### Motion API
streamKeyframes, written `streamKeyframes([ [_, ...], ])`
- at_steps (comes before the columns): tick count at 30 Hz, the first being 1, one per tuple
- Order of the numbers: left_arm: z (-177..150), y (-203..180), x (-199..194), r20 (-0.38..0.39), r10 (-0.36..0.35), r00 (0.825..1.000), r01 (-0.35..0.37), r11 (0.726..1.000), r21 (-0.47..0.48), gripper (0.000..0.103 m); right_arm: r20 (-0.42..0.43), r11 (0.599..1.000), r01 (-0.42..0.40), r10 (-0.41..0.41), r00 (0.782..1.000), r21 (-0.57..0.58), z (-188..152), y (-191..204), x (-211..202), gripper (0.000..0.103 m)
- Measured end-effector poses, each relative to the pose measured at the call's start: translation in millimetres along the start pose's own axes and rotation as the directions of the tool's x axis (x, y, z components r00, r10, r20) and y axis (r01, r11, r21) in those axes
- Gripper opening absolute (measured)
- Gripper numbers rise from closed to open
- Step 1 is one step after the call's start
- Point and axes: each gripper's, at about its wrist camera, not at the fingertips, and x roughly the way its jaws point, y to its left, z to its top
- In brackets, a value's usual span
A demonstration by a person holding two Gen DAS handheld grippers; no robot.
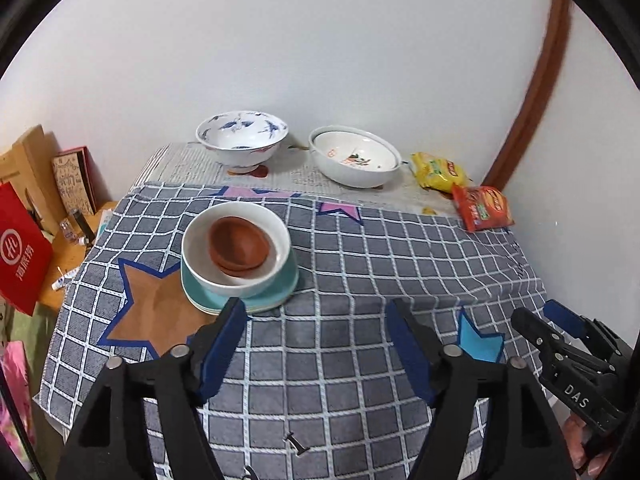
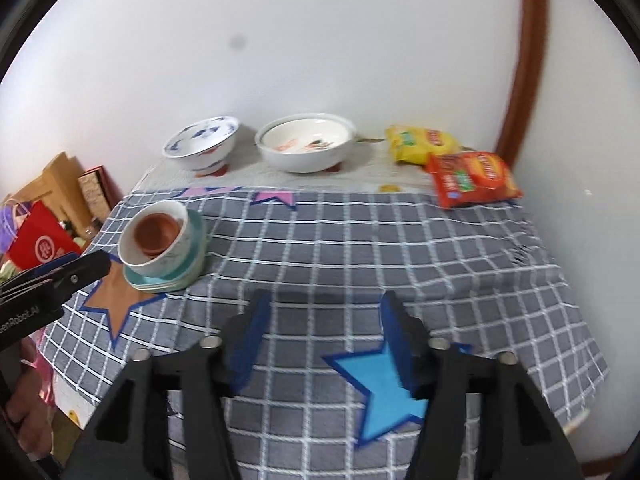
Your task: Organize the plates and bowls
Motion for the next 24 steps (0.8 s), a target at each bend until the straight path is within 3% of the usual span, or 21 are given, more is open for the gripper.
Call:
streamKeyframes([
  [2,-4.5,-7.0,-4.7,0.006,0.010,1.000,-0.010,1.000,0.009,0.083,-0.001,1.000,0.004,-0.004,1.000,0.017,-6.9,-8.4,-8.6,0.077],
  [6,-14.5,-19.0,-12.2,0.007,0.024,1.000,-0.025,0.999,0.031,0.086,0.022,0.999,0.027,-0.028,0.999,0.048,-17.1,-17.0,-24.3,0.093],
  [18,-39.7,-45.2,-34.8,0.048,0.081,0.996,-0.085,0.994,0.075,0.087,0.043,0.996,0.063,-0.066,0.997,0.062,-49.6,-28.4,-54.5,0.094],
  [24,-43.6,-48.4,-35.8,0.048,0.075,0.996,-0.079,0.994,0.071,0.087,0.054,0.996,0.078,-0.081,0.995,0.052,-56.8,-29.6,-60.3,0.094],
])
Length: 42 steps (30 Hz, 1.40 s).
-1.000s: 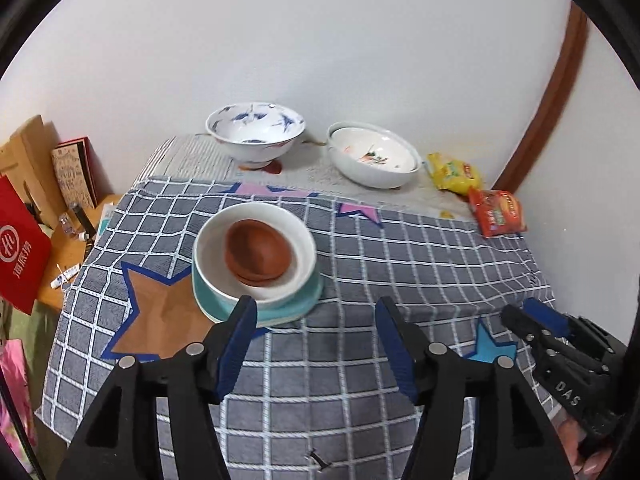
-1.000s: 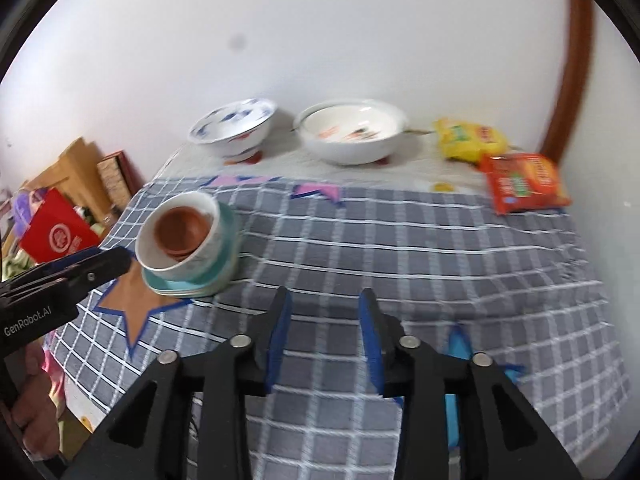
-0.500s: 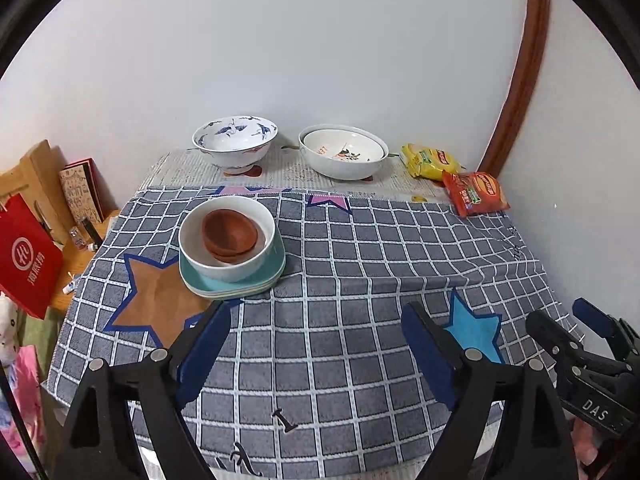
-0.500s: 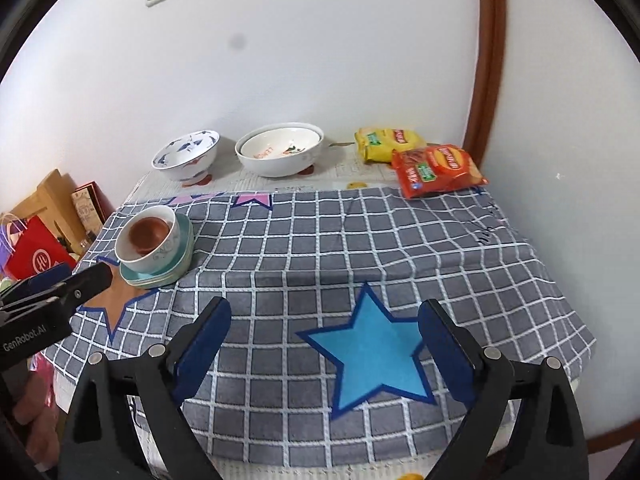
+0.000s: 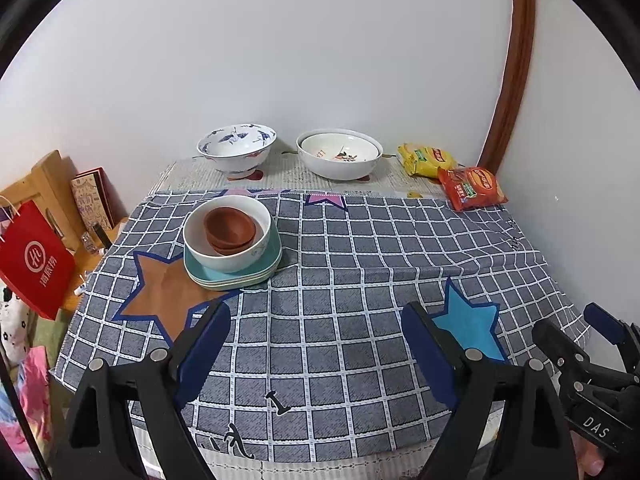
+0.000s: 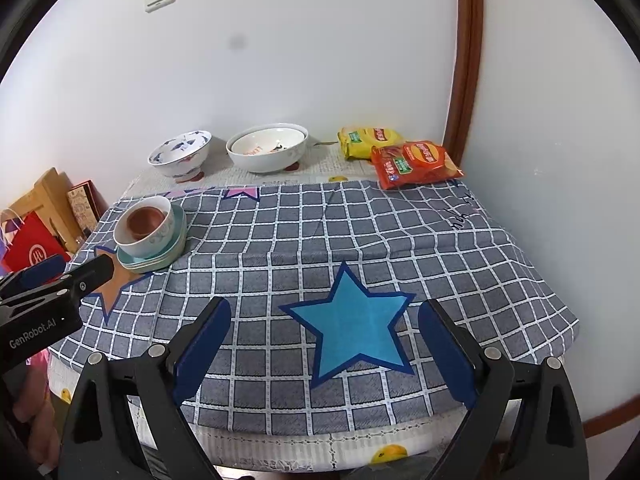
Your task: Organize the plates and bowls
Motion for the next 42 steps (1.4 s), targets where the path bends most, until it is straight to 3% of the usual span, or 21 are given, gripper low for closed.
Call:
streamKeyframes([
  [42,-2.2,-6.0,-7.1,0.003,-0.003,1.000,0.003,1.000,0.015,0.087,0.016,1.000,0.021,-0.021,1.000,0.009,-4.6,-1.7,-7.5,0.094],
])
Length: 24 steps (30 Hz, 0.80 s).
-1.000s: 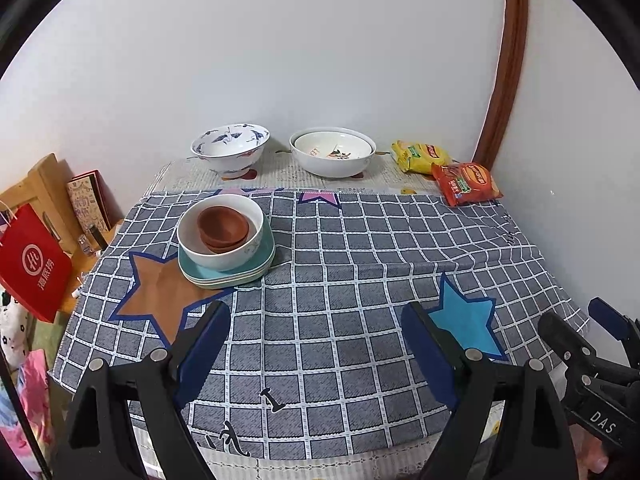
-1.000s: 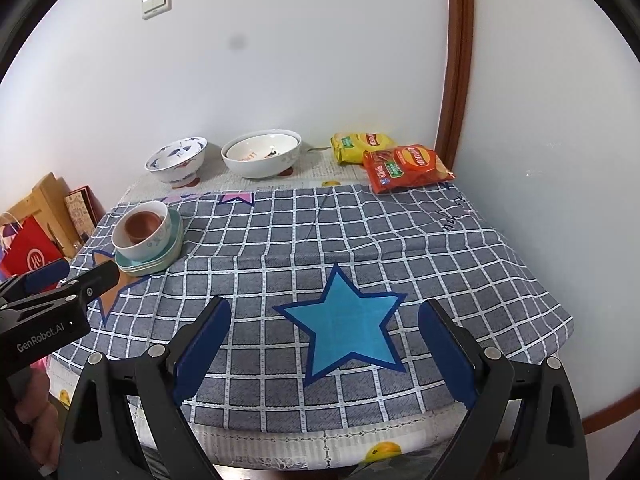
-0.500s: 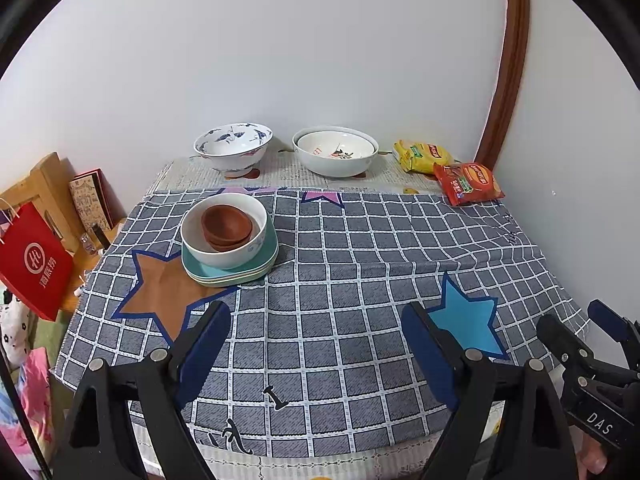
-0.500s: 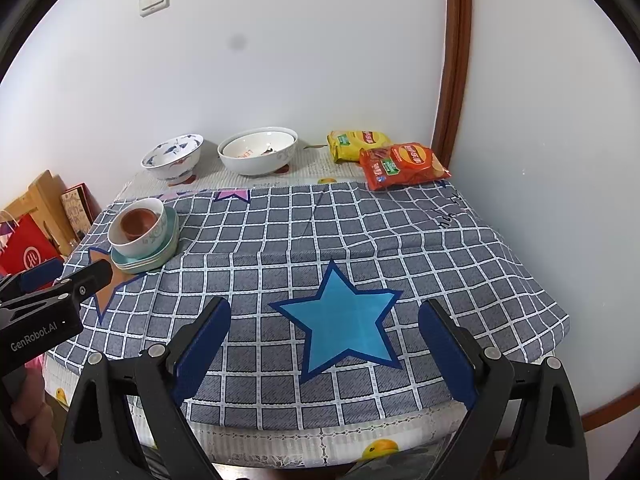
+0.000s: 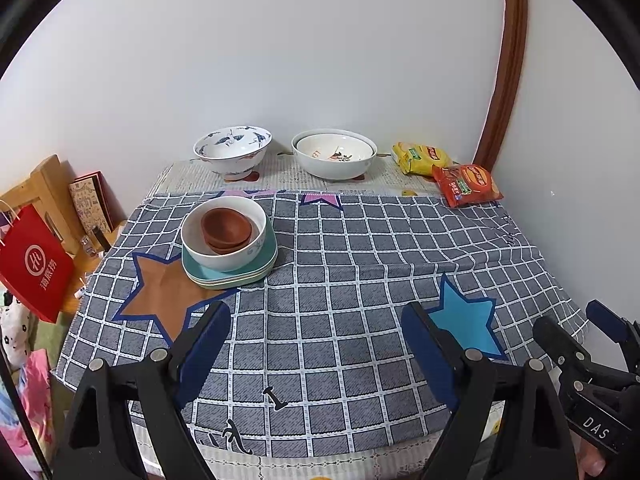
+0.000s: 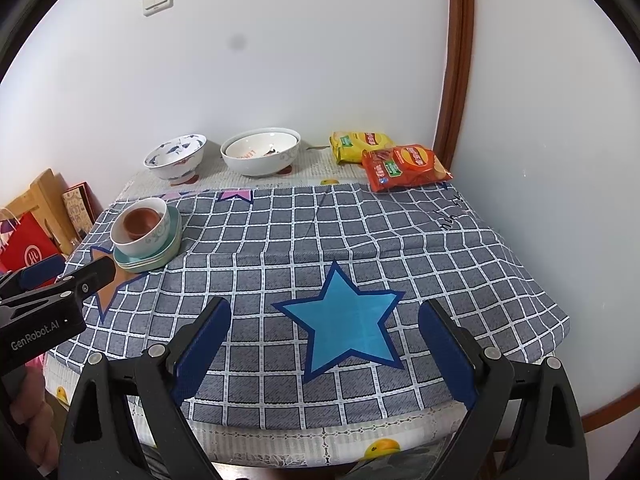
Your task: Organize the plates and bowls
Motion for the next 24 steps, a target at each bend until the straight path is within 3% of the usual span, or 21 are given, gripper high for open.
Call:
streamKeyframes([
  [24,1.0,-1.1,-3.4,0.004,0.003,1.000,-0.003,1.000,-0.002,0.087,0.009,1.000,-0.007,0.007,1.000,0.003,0.6,-0.4,-4.1,0.094],
])
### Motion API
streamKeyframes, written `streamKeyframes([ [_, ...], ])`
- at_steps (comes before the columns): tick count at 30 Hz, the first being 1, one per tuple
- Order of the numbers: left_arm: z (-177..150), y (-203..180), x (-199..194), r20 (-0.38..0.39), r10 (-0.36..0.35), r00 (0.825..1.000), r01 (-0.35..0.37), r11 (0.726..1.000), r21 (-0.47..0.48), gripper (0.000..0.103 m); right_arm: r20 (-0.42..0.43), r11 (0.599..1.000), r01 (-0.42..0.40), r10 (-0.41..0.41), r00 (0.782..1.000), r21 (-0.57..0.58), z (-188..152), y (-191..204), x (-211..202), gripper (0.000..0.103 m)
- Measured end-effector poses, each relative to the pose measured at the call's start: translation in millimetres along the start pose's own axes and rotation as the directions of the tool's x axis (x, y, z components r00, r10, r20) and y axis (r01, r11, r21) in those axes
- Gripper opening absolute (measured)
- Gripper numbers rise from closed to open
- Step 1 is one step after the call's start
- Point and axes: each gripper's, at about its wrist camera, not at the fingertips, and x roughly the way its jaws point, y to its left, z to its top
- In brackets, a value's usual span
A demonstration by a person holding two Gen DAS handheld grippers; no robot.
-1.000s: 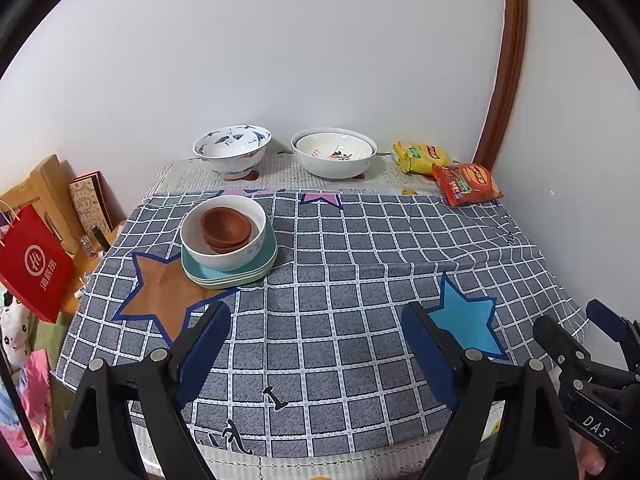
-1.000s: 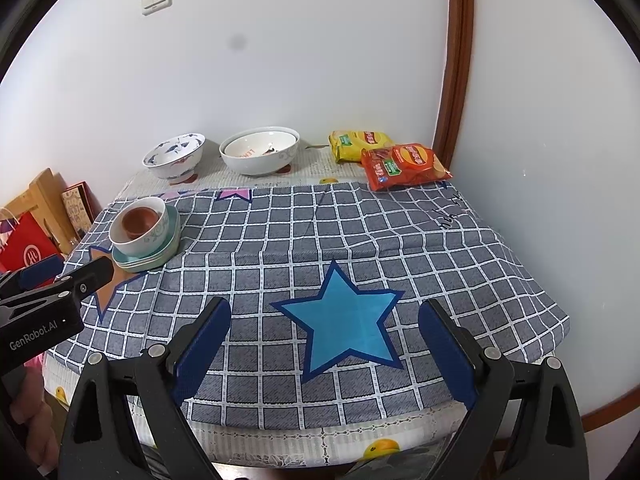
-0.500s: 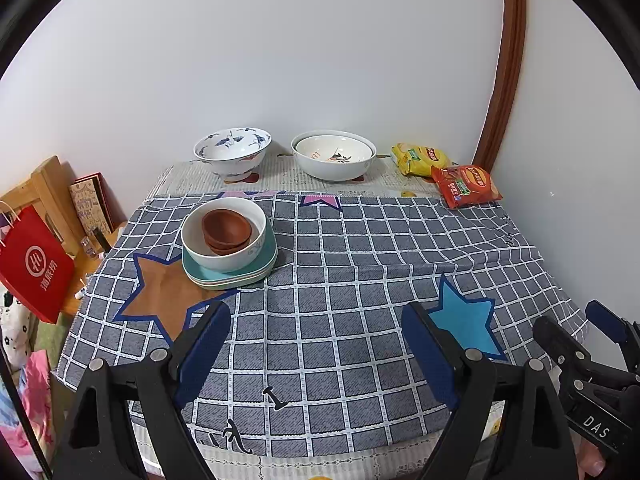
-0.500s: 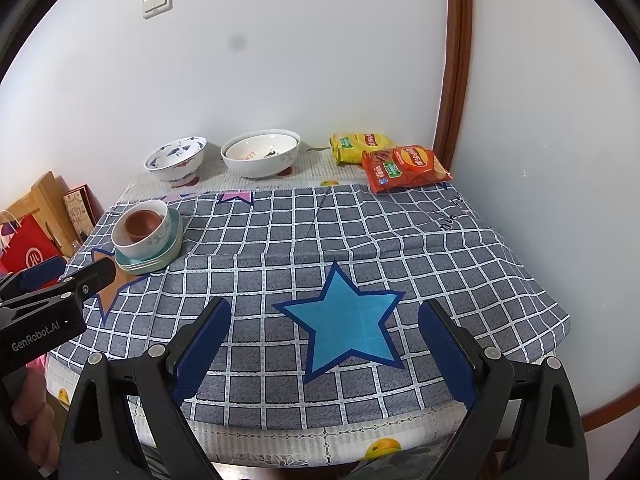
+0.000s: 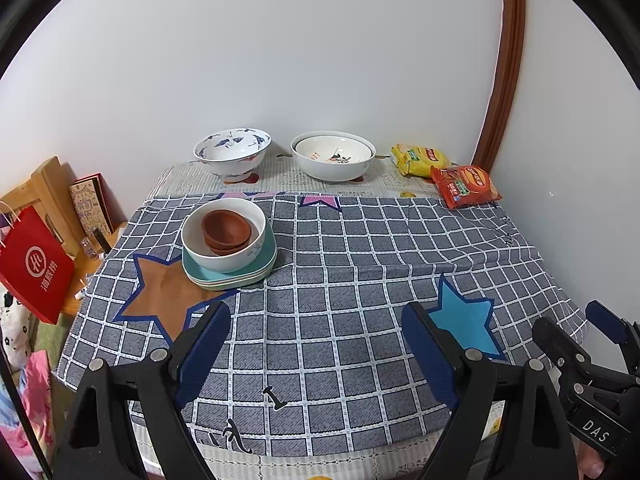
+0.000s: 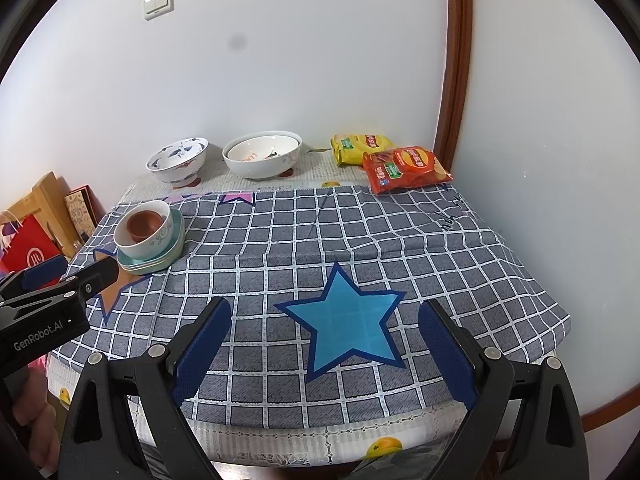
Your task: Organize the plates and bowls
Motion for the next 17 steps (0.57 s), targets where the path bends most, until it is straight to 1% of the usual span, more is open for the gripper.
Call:
streamKeyframes([
  [17,4.1,1.1,-2.5,0.017,-0.002,1.000,0.002,1.000,0.002,0.087,0.021,1.000,-0.001,0.001,1.000,-0.008,2.6,6.2,-7.7,0.094],
])
